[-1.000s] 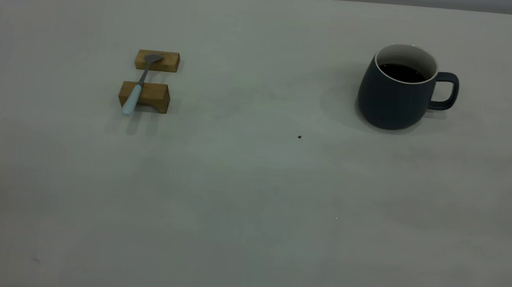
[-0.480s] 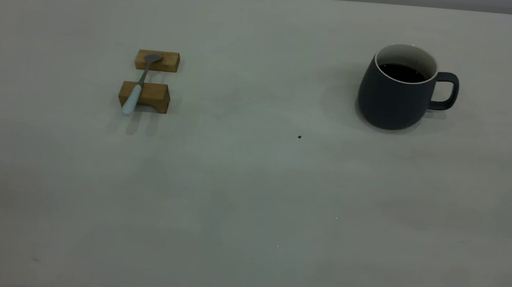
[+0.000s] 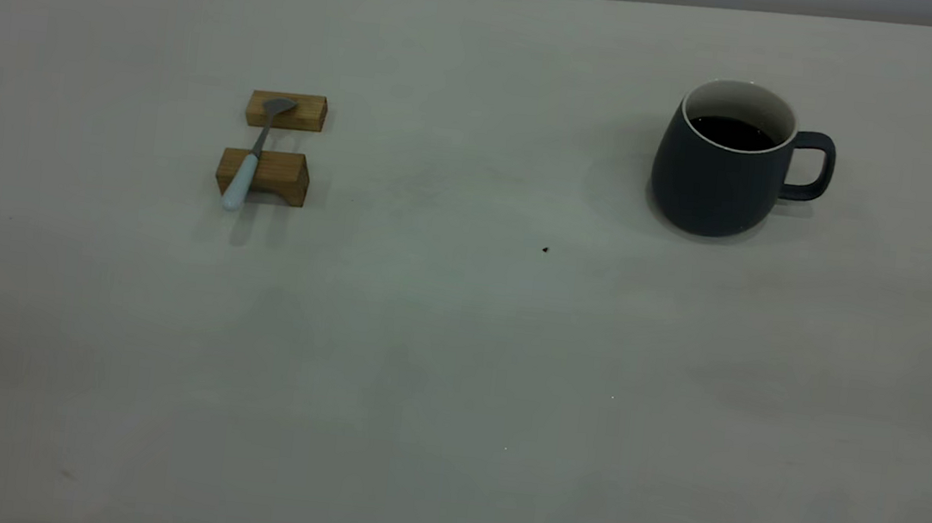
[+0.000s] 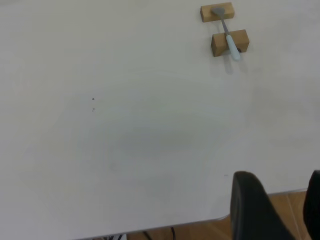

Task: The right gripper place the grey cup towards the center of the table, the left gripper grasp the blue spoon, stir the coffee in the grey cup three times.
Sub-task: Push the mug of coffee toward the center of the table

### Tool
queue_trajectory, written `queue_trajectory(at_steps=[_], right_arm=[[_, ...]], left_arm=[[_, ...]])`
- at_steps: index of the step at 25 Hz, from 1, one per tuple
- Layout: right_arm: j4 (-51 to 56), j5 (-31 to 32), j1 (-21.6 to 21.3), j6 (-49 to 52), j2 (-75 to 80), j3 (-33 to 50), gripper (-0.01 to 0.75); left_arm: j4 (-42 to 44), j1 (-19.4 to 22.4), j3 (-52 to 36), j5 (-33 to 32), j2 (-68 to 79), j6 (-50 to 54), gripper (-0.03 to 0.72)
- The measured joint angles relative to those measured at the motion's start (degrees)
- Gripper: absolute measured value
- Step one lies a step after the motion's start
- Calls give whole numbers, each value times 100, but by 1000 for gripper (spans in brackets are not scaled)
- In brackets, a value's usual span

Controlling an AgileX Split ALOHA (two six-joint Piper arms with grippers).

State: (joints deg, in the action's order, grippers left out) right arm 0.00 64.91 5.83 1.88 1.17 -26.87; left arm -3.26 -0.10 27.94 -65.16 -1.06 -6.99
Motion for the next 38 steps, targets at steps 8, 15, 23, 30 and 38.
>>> queue_trajectory(at_steps=[8,15,23,30,38], right_arm=[[30,-6,0,37,0,0,443],[30,-28,0,-21,492,0,430],[352,-984,0,-1170,2519,-126,539],[390,-2936,0,-1949,5053,-467,665],[406,-3494,0,-2908,8150,-1959,607]], left_arm=[[0,0,0,0,0,0,330],[0,0,0,0,0,0,330],[0,0,0,0,0,0,330],[0,0,0,0,0,0,330],[0,0,0,0,0,0,330]])
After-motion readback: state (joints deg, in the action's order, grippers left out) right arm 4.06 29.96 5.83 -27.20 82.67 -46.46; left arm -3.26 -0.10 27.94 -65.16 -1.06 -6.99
